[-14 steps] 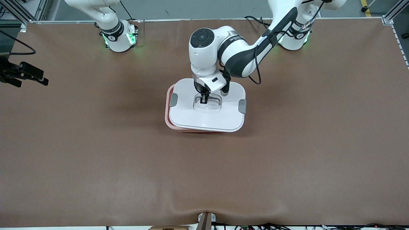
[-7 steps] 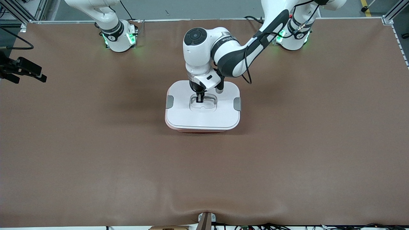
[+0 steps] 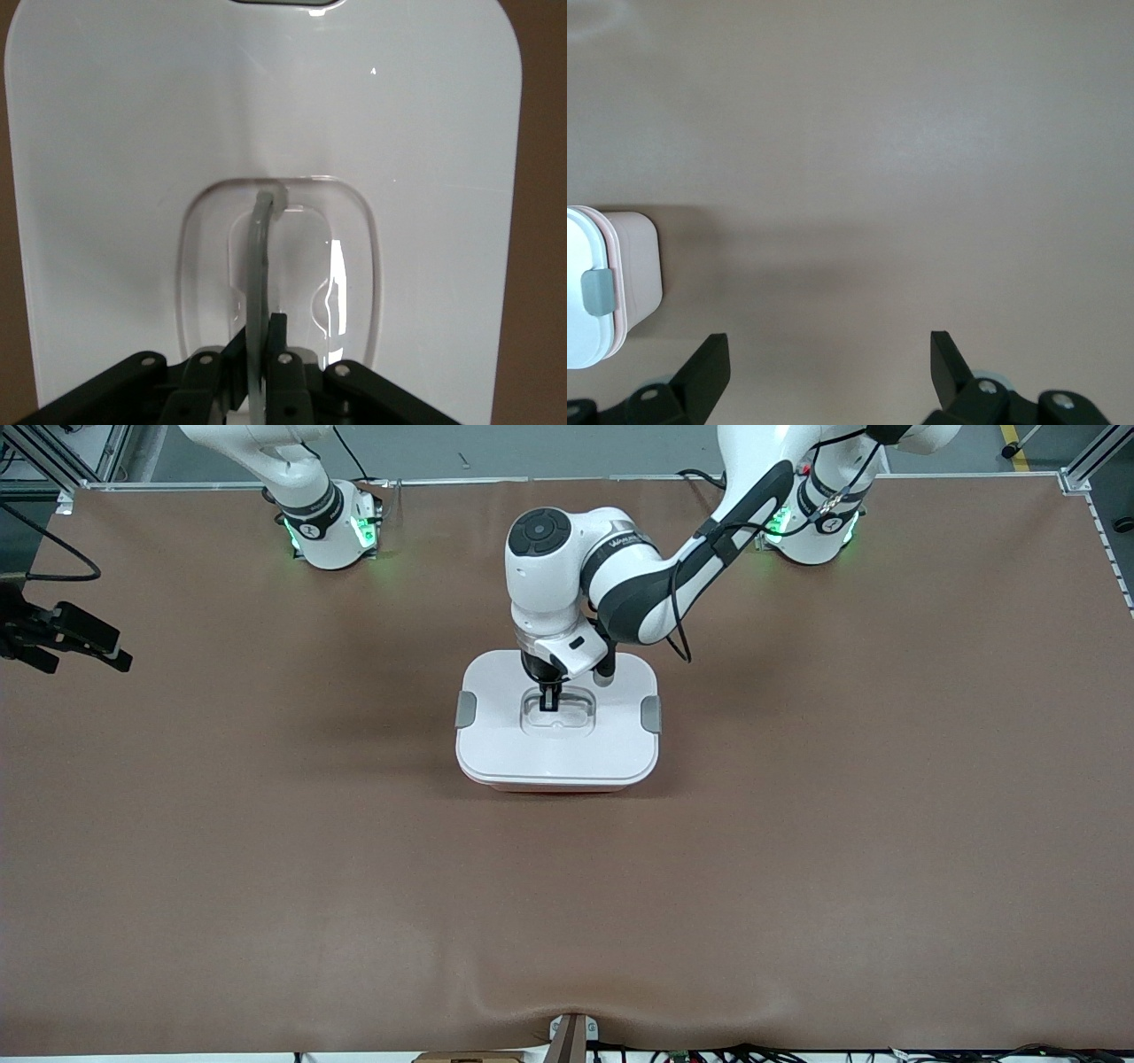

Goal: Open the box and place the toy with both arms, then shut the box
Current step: 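Press the lid down onto the box with the left gripper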

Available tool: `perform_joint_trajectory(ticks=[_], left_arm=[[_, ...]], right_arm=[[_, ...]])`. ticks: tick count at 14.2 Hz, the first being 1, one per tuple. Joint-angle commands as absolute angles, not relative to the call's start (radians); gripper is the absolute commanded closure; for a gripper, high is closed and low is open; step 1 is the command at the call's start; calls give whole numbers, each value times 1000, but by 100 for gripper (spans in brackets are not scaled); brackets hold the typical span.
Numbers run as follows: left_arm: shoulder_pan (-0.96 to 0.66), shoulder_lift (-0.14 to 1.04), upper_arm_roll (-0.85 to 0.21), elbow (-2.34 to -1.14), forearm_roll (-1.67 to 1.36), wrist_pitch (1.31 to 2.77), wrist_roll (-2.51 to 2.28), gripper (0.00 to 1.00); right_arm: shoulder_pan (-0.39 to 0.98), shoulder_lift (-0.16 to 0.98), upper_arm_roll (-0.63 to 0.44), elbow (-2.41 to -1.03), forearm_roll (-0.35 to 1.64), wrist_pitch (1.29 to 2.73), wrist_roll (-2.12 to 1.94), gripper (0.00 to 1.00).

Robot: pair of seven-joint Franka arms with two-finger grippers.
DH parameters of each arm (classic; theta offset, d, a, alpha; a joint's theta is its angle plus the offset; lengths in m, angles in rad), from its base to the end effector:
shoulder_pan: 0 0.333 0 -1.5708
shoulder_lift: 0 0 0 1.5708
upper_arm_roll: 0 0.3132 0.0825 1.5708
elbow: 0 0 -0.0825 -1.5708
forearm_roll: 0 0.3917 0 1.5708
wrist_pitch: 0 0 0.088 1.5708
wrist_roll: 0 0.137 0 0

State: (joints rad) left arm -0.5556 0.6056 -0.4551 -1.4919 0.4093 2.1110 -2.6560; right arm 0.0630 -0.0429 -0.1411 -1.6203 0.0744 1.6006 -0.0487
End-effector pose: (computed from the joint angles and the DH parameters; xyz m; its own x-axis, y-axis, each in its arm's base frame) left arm 0.4464 -0.5660 0.3159 0.0433 0.9990 -0.0141 0.9900 -0.0410 0.1348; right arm 0.5515 -0.0347 0.5946 0.9991 -0.0317 0.0266 -0.0296 -0.9964 -0.0792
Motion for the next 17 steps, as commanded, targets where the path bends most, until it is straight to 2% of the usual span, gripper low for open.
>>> perform_joint_trajectory(ticks=[1,4,9,13,17], left_arm=[[-572,627,-446,-1465,436,2118,-2683,100],[-572,635,-446,-1463,442,2118,-2684,100],[-574,652,-448,-1463,465,2118,-2730,100],[-584,653,-448,-1465,469,2118,-2755,100],[-591,650,-448,-1465,472,2115,-2775,100]], right_arm=[[57,-83,-133,-1655,77,1612,-38,0],[54,-78,-133,-1652,3,1606,-37,0],[46,-78,-133,-1603,-25,1430,-40,0],[48,-78,-133,-1594,-23,1396,-40,0],[52,-75,-130,-1592,-18,1423,-41,0]])
